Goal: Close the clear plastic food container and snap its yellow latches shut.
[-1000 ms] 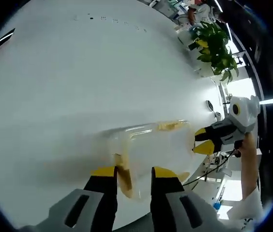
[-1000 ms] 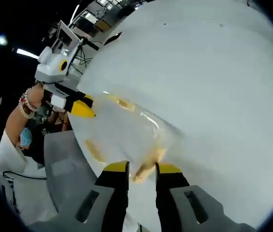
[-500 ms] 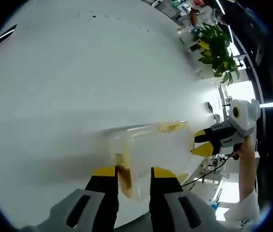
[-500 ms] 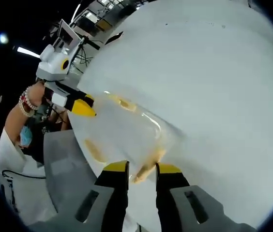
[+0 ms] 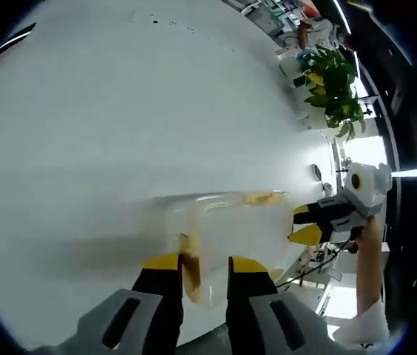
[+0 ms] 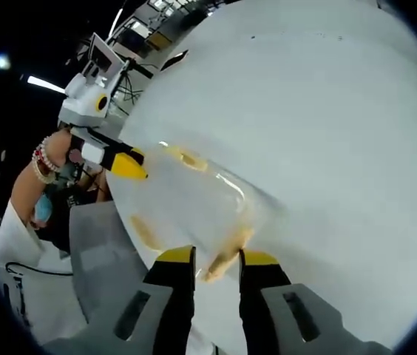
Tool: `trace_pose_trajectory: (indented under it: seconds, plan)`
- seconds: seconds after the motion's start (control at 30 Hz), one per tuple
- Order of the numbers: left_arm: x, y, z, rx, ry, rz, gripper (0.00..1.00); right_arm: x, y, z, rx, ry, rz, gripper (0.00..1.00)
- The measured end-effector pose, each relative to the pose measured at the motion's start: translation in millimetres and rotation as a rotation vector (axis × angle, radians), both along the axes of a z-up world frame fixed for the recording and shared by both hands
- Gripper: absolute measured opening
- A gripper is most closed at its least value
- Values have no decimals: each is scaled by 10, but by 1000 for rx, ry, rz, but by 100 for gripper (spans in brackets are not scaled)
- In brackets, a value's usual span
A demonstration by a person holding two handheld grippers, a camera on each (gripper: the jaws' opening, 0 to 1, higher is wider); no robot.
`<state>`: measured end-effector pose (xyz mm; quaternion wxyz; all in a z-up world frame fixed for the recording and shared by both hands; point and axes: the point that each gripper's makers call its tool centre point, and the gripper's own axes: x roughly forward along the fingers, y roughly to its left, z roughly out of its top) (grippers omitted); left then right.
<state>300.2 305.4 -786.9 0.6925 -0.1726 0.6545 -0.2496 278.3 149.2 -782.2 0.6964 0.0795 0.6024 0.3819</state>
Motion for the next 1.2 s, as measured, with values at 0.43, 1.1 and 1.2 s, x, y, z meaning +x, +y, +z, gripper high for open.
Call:
trace_pose_trajectory:
  seconds: [0.43,1.1,1.2]
  plan:
    - [91,-35,15,-13,-32,-56,17,-3,12,17,-22,-25,20,21]
    - [306,-150,418,146,-748,-685,13,243,316,426,-57,-238,262,18]
    - [162,-338,433,57,-737,-706,13,241,461,422,-54,-279,331,15]
